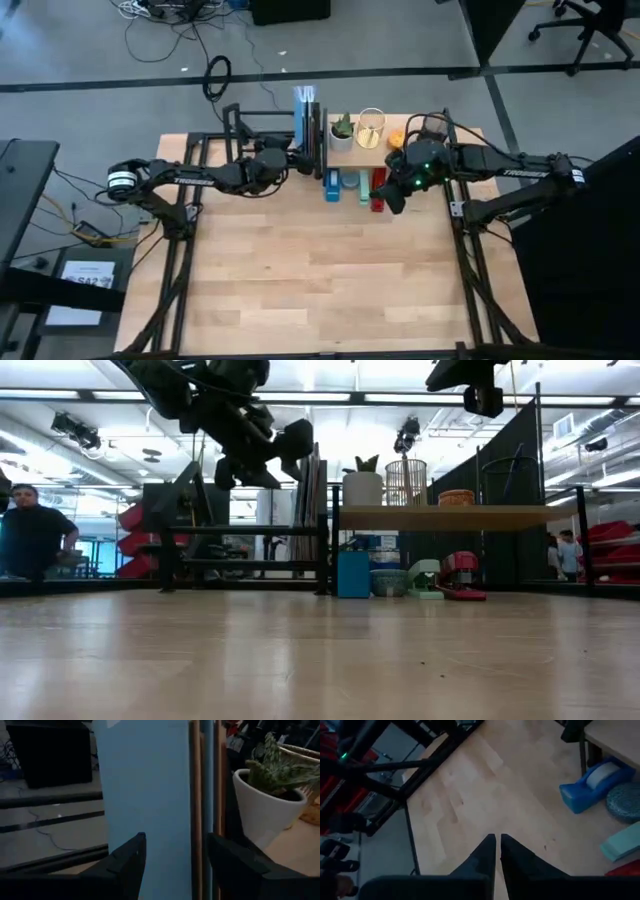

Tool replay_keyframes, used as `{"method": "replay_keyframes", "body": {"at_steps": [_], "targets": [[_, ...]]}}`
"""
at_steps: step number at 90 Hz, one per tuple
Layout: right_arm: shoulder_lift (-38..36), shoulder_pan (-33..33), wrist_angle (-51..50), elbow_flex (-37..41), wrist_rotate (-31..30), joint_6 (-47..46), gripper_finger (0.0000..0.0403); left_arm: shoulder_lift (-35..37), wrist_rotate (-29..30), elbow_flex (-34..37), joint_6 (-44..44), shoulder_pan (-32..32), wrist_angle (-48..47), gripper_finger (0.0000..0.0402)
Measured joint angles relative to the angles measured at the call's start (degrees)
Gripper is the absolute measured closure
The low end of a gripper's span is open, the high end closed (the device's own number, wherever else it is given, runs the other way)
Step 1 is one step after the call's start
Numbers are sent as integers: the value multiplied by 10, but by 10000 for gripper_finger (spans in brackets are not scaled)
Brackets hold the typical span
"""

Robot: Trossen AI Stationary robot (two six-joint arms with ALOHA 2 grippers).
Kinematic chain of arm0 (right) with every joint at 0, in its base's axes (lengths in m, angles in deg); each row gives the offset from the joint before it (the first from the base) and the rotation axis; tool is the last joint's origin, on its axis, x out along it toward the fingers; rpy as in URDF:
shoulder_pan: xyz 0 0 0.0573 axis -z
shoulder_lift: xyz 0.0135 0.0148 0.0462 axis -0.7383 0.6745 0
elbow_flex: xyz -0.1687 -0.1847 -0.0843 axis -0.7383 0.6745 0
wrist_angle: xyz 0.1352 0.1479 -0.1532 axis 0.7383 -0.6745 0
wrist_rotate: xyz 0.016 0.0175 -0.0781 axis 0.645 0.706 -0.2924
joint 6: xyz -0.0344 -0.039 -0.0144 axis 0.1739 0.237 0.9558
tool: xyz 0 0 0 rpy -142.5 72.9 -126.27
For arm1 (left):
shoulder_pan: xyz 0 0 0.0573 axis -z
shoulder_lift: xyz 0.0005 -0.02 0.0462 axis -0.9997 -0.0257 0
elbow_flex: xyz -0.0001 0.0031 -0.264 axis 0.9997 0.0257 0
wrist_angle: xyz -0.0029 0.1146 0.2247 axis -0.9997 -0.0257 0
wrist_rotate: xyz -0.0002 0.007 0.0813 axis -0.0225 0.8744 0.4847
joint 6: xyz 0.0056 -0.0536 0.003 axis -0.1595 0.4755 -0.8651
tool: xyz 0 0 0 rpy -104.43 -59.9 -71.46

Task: Stock shelves
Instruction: Remove the blue book from the black book shelf

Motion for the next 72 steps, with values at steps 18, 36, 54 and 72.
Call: {"method": "replay_keyframes", "body": {"at_steps": [18,36,54,72], "targets": [[0,0,-1,0,2,0,402,0,2,0,2,-2,0,214],[0,0,-1,0,2,-3,402,-2,2,0,7,-2,18,214],[0,0,-1,0,2,-4,401,-26,0,0,32,-2,24,214],[0,0,-2,0,2,-11,401,-29,11,0,31,-1,19,214]]}}
